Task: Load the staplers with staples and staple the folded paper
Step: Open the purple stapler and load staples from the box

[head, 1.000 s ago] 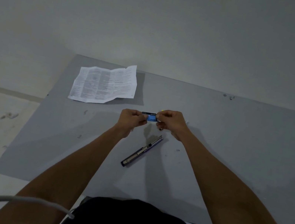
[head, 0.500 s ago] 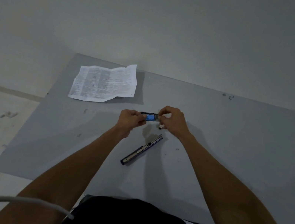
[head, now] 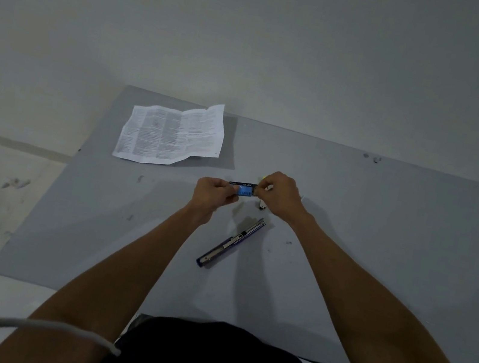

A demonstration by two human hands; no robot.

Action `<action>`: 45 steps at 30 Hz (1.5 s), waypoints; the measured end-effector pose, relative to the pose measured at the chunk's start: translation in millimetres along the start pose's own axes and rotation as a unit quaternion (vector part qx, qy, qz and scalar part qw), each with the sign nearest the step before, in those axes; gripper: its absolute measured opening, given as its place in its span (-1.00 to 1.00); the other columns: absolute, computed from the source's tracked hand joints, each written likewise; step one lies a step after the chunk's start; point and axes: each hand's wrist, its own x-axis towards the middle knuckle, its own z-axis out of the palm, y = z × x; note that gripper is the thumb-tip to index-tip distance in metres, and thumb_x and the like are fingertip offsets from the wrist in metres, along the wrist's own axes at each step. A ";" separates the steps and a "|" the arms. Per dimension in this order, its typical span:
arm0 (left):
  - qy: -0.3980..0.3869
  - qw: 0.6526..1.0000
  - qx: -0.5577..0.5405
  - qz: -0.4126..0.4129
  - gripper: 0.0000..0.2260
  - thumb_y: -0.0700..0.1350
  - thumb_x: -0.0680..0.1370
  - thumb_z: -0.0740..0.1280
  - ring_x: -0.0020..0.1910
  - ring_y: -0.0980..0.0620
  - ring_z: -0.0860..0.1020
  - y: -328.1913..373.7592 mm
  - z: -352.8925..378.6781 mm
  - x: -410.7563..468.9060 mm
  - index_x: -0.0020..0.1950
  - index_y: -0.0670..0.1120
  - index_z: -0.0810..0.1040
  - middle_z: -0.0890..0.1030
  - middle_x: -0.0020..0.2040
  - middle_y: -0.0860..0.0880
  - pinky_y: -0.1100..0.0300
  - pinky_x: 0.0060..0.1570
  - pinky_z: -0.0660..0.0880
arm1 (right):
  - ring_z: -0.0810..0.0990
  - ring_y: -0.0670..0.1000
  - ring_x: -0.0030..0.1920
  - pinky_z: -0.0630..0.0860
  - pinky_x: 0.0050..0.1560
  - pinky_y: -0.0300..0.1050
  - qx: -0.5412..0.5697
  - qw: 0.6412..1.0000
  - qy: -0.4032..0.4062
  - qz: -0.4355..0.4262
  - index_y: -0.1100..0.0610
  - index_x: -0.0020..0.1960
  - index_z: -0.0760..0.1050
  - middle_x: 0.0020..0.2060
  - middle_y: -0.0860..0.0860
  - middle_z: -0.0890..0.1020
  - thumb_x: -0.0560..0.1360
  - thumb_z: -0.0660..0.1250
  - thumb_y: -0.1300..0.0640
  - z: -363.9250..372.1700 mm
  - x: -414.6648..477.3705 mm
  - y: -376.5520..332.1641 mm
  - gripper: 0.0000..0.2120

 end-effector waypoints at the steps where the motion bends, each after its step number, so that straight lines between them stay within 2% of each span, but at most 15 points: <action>1: 0.003 1.000 0.004 -0.005 -0.87 -0.29 0.47 0.42 -0.20 -0.08 0.63 -0.5 -1.1 1.1 -0.27 -0.25 0.57 0.62 -0.04 -0.31 0.12 -0.05 0.63 | 0.55 0.01 -0.22 0.46 -0.26 -0.17 0.005 1.000 0.003 -0.005 0.19 -0.13 0.62 -0.08 0.04 0.56 0.46 0.43 0.11 0.7 0.4 1.4 -0.87; 4: 0.013 0.999 0.021 -0.023 -0.89 -0.24 0.45 0.45 -0.19 -0.10 0.65 -0.8 -4.1 3.8 -0.25 -0.22 0.59 0.66 -0.16 -0.23 -0.13 0.14 0.53 | 0.58 0.02 -0.22 0.52 -0.22 -0.12 0.027 0.999 0.014 -0.017 0.19 -0.15 0.61 -0.10 0.06 0.57 0.47 0.41 0.15 0.9 -0.4 3.3 -0.90; 6: 0.011 0.999 0.022 -0.027 -0.91 -0.23 0.45 0.45 -0.20 -0.08 0.65 0.5 -4.6 3.5 -0.20 -0.24 0.60 0.66 -0.20 -0.19 -0.16 0.16 0.49 | 0.59 0.04 -0.23 0.52 -0.23 -0.11 0.048 0.998 0.029 -0.021 0.20 -0.19 0.59 -0.16 0.11 0.62 0.46 0.39 0.22 -0.3 -1.5 3.7 -0.93; 8: 0.010 0.999 0.018 -0.028 -0.89 -0.23 0.46 0.45 -0.24 -0.05 0.65 2.4 -4.5 2.4 -0.16 -0.28 0.60 0.65 -0.21 -0.18 -0.14 0.16 0.50 | 0.63 0.10 -0.30 0.56 -0.28 -0.11 0.129 0.990 0.047 0.020 0.22 -0.23 0.56 -0.26 0.15 0.67 0.44 0.37 0.30 -2.4 -1.8 3.7 -0.93; 11: 0.003 1.000 0.006 -0.025 -0.88 -0.25 0.47 0.43 -0.24 -0.03 0.64 5.4 -4.5 1.1 -0.11 -0.31 0.59 0.64 -0.17 -0.20 0.01 0.06 0.57 | 0.66 0.13 -0.33 0.65 -0.24 -0.04 0.309 0.938 0.053 0.144 0.24 -0.19 0.52 -0.28 0.21 0.68 0.44 0.33 0.35 -3.7 -2.7 5.0 -0.93; 14: -0.002 1.000 -0.010 -0.022 -0.89 -0.27 0.48 0.42 -0.26 -0.01 0.64 7.4 -4.2 1.0 -0.10 -0.32 0.58 0.62 -0.14 -0.21 0.16 -0.06 0.62 | 0.61 0.09 -0.35 0.60 -0.33 -0.18 0.442 0.873 0.027 0.206 0.29 -0.07 0.51 -0.29 0.24 0.61 0.50 0.22 0.44 -5.4 -7.9 5.7 -0.87; 17: -0.005 1.000 -0.016 -0.020 -0.92 -0.27 0.47 0.42 -0.23 -0.04 0.65 8.0 -3.7 2.0 -0.17 -0.27 0.58 0.63 -0.14 -0.22 0.08 0.03 0.60 | 0.56 0.07 -0.33 0.60 -0.32 -0.20 0.504 0.829 -0.001 0.244 0.36 -0.04 0.53 -0.25 0.21 0.55 0.52 0.15 0.47 -5.2 -10.7 5.4 -0.81; 22: -0.012 0.999 -0.034 -0.012 -0.91 -0.30 0.48 0.41 -0.22 -0.06 0.63 7.3 -2.7 2.8 -0.19 -0.30 0.56 0.61 -0.10 -0.27 0.25 -0.20 0.63 | 0.56 0.05 -0.31 0.62 -0.31 -0.24 0.569 0.775 -0.011 0.275 0.45 0.08 0.50 -0.19 0.22 0.58 0.51 0.28 0.39 1.4 -7.6 1.3 -0.82; 26: -0.008 1.000 -0.016 -0.008 -0.92 -0.29 0.48 0.42 -0.25 -0.04 0.64 8.1 -4.6 0.9 -0.15 -0.30 0.56 0.62 -0.10 -0.26 0.18 -0.11 0.63 | 0.58 0.02 -0.31 0.62 -0.26 -0.25 0.564 0.787 -0.009 0.251 0.43 0.06 0.52 -0.20 0.20 0.60 0.50 0.36 0.33 6.8 -4.9 -0.3 -0.81; 29: 0.005 1.000 -0.027 0.008 -0.86 -0.32 0.45 0.44 -0.26 -0.10 0.65 10.3 -6.9 -0.4 -0.16 -0.23 0.47 0.60 -0.09 -0.29 0.20 -0.22 0.64 | 0.59 0.00 -0.32 0.61 -0.20 -0.22 0.524 0.820 -0.019 0.229 0.36 -0.07 0.55 -0.21 0.20 0.62 0.46 0.41 0.34 12.4 -4.1 -1.7 -0.90; 32: 0.013 1.000 -0.019 0.019 -0.72 -0.31 0.44 0.45 -0.27 -0.10 0.65 10.2 -10.1 -2.5 0.00 -0.18 0.38 0.60 -0.09 -0.32 0.23 -0.30 0.63 | 0.58 0.00 -0.36 0.60 -0.32 -0.28 0.501 0.837 -0.022 0.217 0.28 -0.21 0.51 -0.23 0.19 0.60 0.46 0.39 0.37 17.6 -4.6 -6.1 -0.90; 35: 0.005 0.998 0.048 0.038 -0.74 -0.28 0.45 0.45 -0.34 -0.03 0.65 8.5 -14.8 -2.8 0.05 -0.19 0.44 0.64 -0.13 -0.27 0.19 -0.26 0.63 | 0.57 0.03 -0.30 0.60 -0.30 -0.27 0.495 0.844 -0.030 0.203 0.27 -0.23 0.50 -0.20 0.20 0.59 0.46 0.38 0.38 22.5 -4.1 -10.9 -0.87; 38: 0.005 0.997 0.074 0.036 -0.83 -0.27 0.44 0.46 -0.35 -0.03 0.65 5.5 -22.1 -2.0 -0.03 -0.18 0.52 0.67 -0.14 -0.26 0.02 -0.08 0.62 | 0.58 0.04 -0.27 0.62 -0.24 -0.25 0.485 0.851 -0.051 0.193 0.29 -0.22 0.52 -0.21 0.19 0.59 0.46 0.38 0.39 26.1 -4.6 -15.4 -0.90; 42: 0.017 0.997 0.062 0.035 -0.86 -0.30 0.43 0.45 -0.36 -0.02 0.63 1.8 -33.1 -3.7 -0.07 -0.18 0.55 0.65 -0.18 -0.27 0.06 -0.07 0.62 | 0.62 0.08 -0.22 0.65 -0.16 -0.21 0.481 0.849 -0.087 0.202 0.38 -0.13 0.56 -0.19 0.23 0.61 0.48 0.34 0.43 31.3 -4.8 -20.2 -0.96; 45: 0.040 0.998 0.051 0.018 -0.86 -0.35 0.42 0.43 -0.32 -0.06 0.62 -6.3 -45.5 -3.8 -0.14 -0.14 0.57 0.63 -0.17 -0.29 0.07 -0.08 0.63 | 0.62 0.13 -0.16 0.65 -0.14 -0.22 0.487 0.839 -0.102 0.219 0.50 0.05 0.52 -0.17 0.25 0.59 0.48 0.20 0.54 36.3 -4.4 -20.6 -0.81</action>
